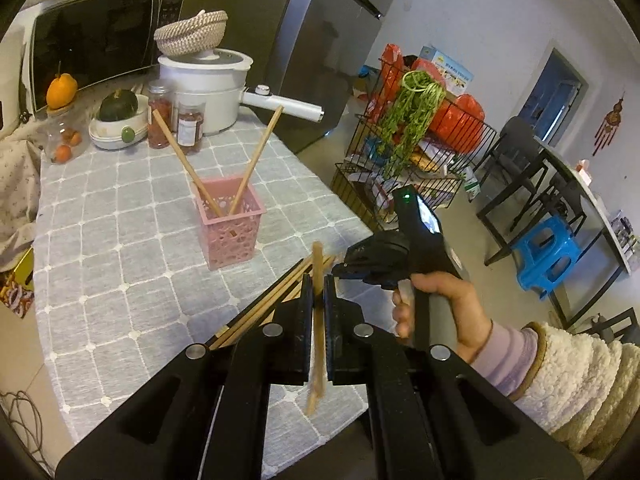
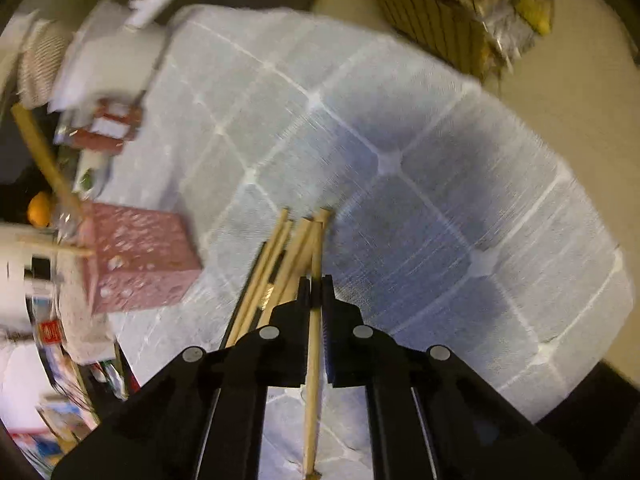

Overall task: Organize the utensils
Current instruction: 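Pinch another chopstick with the right tool while the left tool holds its chopstick upright, then lower both chopsticks into the pink basket and open both tools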

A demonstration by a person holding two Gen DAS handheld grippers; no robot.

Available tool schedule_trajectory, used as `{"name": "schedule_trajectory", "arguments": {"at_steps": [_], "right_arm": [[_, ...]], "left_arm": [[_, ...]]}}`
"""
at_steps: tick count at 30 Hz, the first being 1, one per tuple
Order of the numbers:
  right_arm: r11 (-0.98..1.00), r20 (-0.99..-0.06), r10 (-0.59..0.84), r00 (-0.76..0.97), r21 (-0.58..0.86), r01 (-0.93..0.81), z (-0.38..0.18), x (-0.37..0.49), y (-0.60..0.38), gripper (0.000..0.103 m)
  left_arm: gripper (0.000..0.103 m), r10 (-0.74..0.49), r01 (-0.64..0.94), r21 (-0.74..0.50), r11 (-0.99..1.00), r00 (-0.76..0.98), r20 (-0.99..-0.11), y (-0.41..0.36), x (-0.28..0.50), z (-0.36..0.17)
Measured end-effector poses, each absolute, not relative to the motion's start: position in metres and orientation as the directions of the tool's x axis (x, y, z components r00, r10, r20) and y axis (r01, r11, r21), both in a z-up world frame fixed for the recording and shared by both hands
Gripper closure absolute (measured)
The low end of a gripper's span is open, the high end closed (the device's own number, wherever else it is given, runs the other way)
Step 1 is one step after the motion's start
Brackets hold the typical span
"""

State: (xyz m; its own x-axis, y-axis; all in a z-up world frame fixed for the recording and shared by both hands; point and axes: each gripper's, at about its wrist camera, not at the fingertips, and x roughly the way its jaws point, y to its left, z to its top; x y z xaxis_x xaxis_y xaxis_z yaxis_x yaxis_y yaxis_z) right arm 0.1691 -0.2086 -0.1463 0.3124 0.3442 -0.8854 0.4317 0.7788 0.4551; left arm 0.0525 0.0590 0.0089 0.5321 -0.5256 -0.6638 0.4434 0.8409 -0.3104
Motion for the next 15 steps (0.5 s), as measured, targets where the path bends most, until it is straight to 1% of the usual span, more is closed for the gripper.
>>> {"name": "schedule_trajectory", "arguments": {"at_steps": [6,10,15], "right_arm": [[0.855,-0.851,0.264,0.454,0.424,0.298,-0.091,0.151,-0.212,0.097],[0.88,-0.822,0.249,0.513,0.412,0.235,-0.063,0.14,-0.219,0.097],[0.896,-0.764,0.265,0.588,0.42,0.141,-0.016,0.127,-0.223,0.097]], "left_arm": [[0.098,-0.525,0.437,-0.305,0.846,0.579,-0.625,0.062,0.041,0.033],[0.098,-0.507,0.421,-0.29,0.859,0.627,-0.591,0.065,0.036,0.057],[0.098,-0.469,0.39,-0.263,0.882,0.678,-0.567,0.061,0.042,0.084]]}}
